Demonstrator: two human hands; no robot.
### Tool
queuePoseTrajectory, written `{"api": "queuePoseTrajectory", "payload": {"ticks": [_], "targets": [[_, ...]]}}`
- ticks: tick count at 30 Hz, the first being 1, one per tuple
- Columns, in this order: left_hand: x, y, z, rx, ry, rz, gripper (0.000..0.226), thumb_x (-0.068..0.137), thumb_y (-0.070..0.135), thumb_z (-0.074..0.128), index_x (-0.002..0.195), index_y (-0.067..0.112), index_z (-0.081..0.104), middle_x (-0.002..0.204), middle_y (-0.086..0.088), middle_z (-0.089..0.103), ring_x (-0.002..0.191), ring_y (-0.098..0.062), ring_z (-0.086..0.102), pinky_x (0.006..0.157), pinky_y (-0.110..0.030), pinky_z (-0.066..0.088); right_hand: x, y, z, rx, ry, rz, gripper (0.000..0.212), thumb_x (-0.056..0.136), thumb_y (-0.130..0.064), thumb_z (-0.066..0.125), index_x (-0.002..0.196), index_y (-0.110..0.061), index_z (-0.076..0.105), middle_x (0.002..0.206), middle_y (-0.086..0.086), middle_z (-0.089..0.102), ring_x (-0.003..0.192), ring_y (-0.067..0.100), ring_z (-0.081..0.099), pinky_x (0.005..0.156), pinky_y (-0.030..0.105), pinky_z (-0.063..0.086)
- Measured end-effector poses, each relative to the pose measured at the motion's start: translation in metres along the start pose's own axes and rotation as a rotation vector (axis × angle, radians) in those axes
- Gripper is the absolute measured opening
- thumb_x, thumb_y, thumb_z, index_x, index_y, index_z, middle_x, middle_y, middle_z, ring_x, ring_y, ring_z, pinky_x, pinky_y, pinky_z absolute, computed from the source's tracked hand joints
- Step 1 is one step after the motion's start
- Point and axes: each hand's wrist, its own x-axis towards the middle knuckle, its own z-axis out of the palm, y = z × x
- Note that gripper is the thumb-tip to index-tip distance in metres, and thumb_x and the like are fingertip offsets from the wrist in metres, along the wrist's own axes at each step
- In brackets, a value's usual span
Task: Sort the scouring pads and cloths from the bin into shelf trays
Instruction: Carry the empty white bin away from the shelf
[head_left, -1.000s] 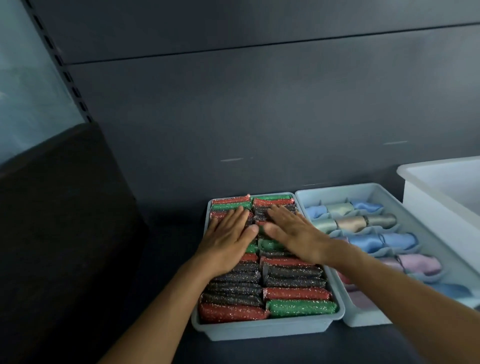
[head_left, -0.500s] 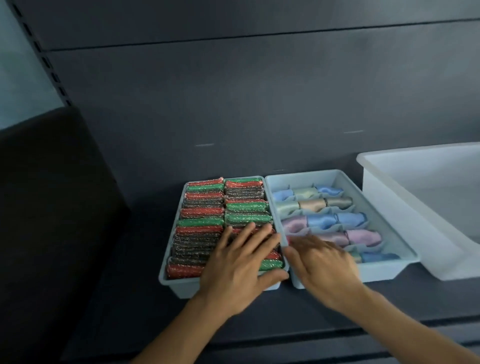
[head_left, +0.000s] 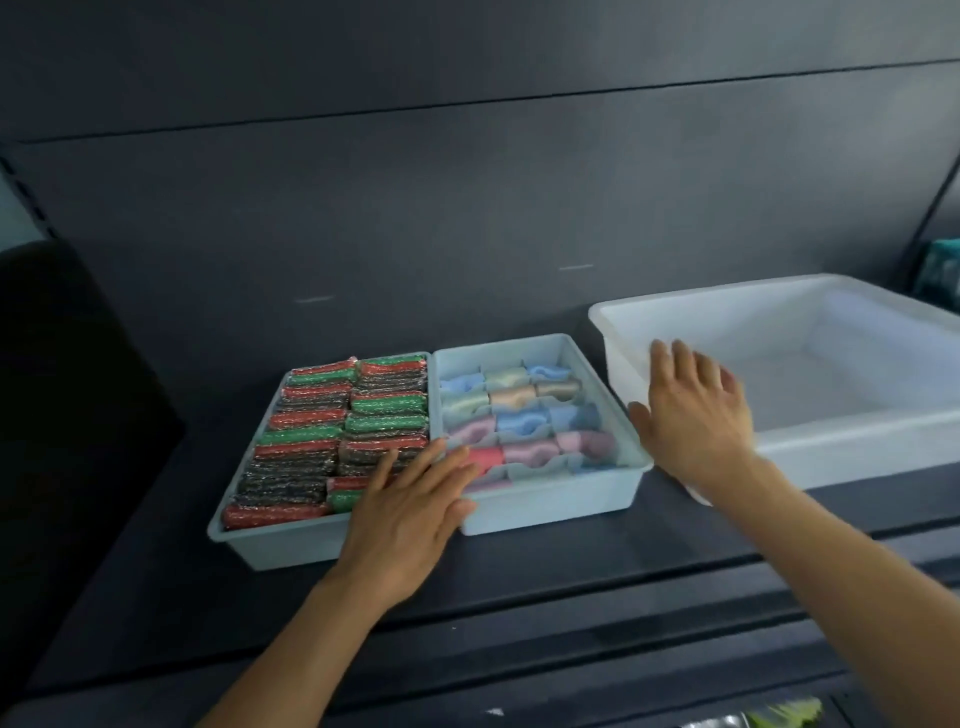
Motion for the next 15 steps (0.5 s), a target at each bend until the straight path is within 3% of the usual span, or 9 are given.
{"api": "queuePoseTrajectory", "payload": {"ticks": [2,4,9,12,15], "targets": [[0.001,0.000,0.001,-0.032,0.033,0.012,0.076,0.091,0.065,-0.015,0.152,0.037,0.021,0.158,0.022,0.010,0.147,-0.002,-0.002,0.122,-0.045,0.005,-0.001,0.019,-0.009,0.051,-0.199,0.094,0.038,0.094,-0.027,0.044,0.126,-0.008,0.036,0.125,0.016,0.057,0.112,0.037,0.055,0.080,0.039,0.039],[0.002,0.004,-0.003,-0.070,-0.004,-0.029,0.093,0.077,0.074,-0.026,0.153,0.040,0.016,0.157,0.025,0.000,0.146,0.002,-0.010,0.122,-0.041,-0.007,-0.007,0.032,-0.012,0.089,-0.227,0.074,0.023,0.094,-0.022,0.041,0.115,-0.011,0.043,0.117,0.014,0.061,0.104,0.036,0.058,0.073,0.035,0.036],[0.008,0.023,-0.013,-0.089,-0.058,-0.161,0.110,0.063,0.081,-0.030,0.151,0.041,0.023,0.160,0.023,0.010,0.149,-0.003,-0.004,0.121,-0.047,-0.009,-0.039,0.078,-0.030,0.211,-0.279,0.085,0.040,0.088,-0.024,0.045,0.129,-0.023,0.044,0.113,0.006,0.060,0.096,0.030,0.055,0.074,0.034,0.038],[0.012,0.042,-0.018,-0.125,-0.051,-0.189,0.101,0.070,0.076,-0.022,0.148,0.041,0.031,0.158,0.023,0.021,0.150,-0.005,0.000,0.118,-0.049,-0.015,-0.055,0.115,-0.041,0.231,-0.415,0.080,0.039,0.087,-0.025,0.049,0.125,-0.030,0.042,0.105,0.001,0.055,0.091,0.025,0.054,0.077,0.037,0.045],[0.029,0.073,-0.028,-0.256,-0.005,-0.152,0.082,0.085,0.073,-0.009,0.146,0.040,0.036,0.157,0.021,0.025,0.148,-0.002,0.007,0.119,-0.045,-0.009,-0.068,0.145,-0.048,0.286,-0.518,0.066,0.035,0.086,-0.024,0.050,0.115,-0.039,0.039,0.104,-0.001,0.056,0.090,0.021,0.055,0.082,0.039,0.049]]}}
